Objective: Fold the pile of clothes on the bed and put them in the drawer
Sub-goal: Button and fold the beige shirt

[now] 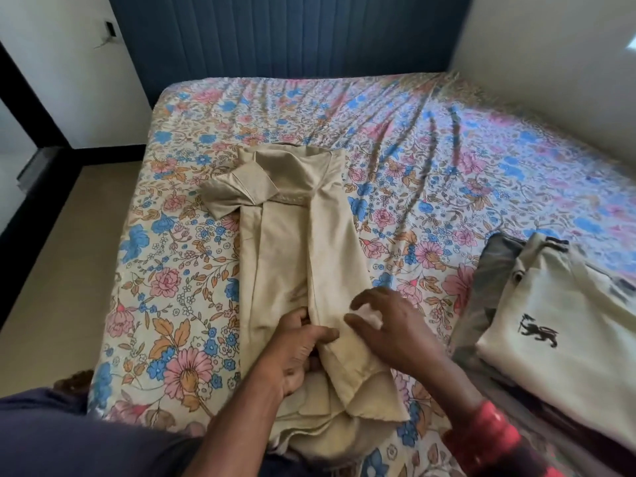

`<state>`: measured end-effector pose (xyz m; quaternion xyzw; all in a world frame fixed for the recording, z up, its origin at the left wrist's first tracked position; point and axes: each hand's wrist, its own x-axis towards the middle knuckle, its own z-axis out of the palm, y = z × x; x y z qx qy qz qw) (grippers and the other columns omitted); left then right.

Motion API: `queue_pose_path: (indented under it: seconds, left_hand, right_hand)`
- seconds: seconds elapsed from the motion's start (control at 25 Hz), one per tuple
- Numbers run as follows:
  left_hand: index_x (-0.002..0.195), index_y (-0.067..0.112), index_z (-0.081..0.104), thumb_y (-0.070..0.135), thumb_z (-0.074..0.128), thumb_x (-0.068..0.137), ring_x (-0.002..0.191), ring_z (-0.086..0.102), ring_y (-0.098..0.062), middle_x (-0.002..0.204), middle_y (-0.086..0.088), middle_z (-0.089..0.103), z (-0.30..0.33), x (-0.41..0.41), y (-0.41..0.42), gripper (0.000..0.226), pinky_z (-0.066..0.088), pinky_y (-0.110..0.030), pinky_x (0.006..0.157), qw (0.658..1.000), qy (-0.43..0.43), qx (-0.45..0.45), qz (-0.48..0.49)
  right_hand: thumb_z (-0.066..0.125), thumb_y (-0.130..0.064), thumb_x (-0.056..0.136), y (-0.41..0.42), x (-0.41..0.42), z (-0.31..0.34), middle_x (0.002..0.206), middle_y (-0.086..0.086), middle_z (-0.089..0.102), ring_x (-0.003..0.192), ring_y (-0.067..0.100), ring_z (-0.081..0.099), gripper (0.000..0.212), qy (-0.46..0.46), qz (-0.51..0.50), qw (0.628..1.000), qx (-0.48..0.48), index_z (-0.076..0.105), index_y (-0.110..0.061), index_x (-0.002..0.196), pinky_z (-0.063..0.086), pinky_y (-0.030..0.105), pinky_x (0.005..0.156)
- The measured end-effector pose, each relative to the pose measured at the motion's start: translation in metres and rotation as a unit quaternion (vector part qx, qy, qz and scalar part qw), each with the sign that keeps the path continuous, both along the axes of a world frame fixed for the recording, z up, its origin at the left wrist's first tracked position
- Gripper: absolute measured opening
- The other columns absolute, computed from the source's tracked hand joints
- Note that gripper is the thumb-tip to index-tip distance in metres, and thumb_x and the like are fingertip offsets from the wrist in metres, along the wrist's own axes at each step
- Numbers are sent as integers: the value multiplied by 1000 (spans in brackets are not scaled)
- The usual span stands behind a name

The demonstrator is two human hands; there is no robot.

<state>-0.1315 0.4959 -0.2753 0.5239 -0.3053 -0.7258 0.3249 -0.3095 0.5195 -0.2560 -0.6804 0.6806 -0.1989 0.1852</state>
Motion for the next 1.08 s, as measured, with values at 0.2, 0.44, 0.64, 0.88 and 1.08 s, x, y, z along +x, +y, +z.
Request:
queue_pose_path:
  seconds: [0.2, 0.44, 0.64, 0.88, 1.08]
  left_hand:
    - [110, -4, 69, -15, 58, 84, 73, 71, -28, 93, -19, 73, 3, 6, 26, 31, 60, -37, 59, 997, 11, 30, -76]
    - [115, -7, 61, -9, 66, 78, 75, 67, -32, 97, -24, 68, -8, 7, 46, 38, 58, -36, 57, 991, -77, 43, -96]
    - [108, 1, 73, 3, 81, 80, 83, 77, -23, 92, -11, 79, -8, -2, 53, 29, 60, -29, 66, 996, -76, -18, -35]
    - [110, -6, 68, -4, 72, 79, 76, 71, -33, 90, -23, 73, -4, 24, 52, 31, 59, -46, 69, 999, -14, 45, 0]
    - [121, -8, 63, -3, 74, 75, 88, 71, -36, 104, -28, 72, -3, 24, 55, 47, 59, -46, 73, 999, -11, 51, -8]
  right_hand:
    - [69, -57, 88, 45, -12, -1, 99, -13, 68, 73, 2, 69, 24, -136, -89, 987, 21, 62, -40, 104, 61, 38, 69]
    - [73, -34, 86, 71, -39, 1, 116, -13, 65, 94, 1, 68, 54, -121, 87, 977, 155, 45, -41, 131, 59, 29, 83]
    - [69, -14, 80, 75, -18, -29, 101, -11, 67, 83, 6, 65, 49, -104, 20, 994, -25, 50, -37, 118, 53, 30, 73]
    - [62, -35, 74, 75, 13, -44, 87, -14, 57, 75, 14, 51, 48, 18, -79, 991, -104, 40, -29, 116, 36, 37, 78]
    - [50, -32, 73, 71, 14, -44, 91, -7, 64, 81, 19, 56, 49, 60, -62, 990, -111, 47, -24, 121, 32, 37, 76]
